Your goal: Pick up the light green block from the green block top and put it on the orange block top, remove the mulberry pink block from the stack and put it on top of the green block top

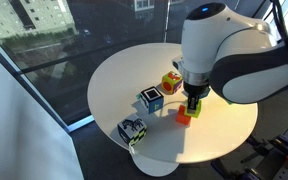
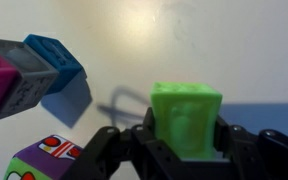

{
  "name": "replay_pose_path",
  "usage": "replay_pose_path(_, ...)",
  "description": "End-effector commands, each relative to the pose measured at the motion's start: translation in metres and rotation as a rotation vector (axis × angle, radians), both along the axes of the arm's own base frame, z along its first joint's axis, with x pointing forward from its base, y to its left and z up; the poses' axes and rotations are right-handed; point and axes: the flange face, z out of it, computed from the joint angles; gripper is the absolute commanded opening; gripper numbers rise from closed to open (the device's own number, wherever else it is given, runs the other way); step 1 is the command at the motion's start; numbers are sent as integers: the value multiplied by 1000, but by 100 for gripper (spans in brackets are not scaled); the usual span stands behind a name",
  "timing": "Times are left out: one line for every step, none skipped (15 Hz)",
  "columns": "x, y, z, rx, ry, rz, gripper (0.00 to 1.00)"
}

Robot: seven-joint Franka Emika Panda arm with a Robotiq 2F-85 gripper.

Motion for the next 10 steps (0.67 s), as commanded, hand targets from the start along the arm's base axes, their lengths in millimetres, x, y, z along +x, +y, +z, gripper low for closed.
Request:
replay_pose_path(5, 4, -1, -16, -19, -2, 68)
replay_pose_path(5, 4, -1, -16, -18, -2, 78)
replay_pose_path(5, 4, -1, -14, -15, -2, 83)
replay_pose_path(4, 4, -1, -14, -13, -3, 92)
replay_pose_path(4, 4, -1, -12, -11, -5, 99)
replay_pose_path(4, 3, 0, -10, -10, -6, 100)
replay_pose_path(4, 3, 1, -6, -10, -7, 100)
replay_pose_path(3, 3, 2, -4, -10, -7, 100)
replay_pose_path(3, 3, 3, -3, -10, -9, 100)
replay_pose_path(3, 3, 3, -2, -10, -9, 100)
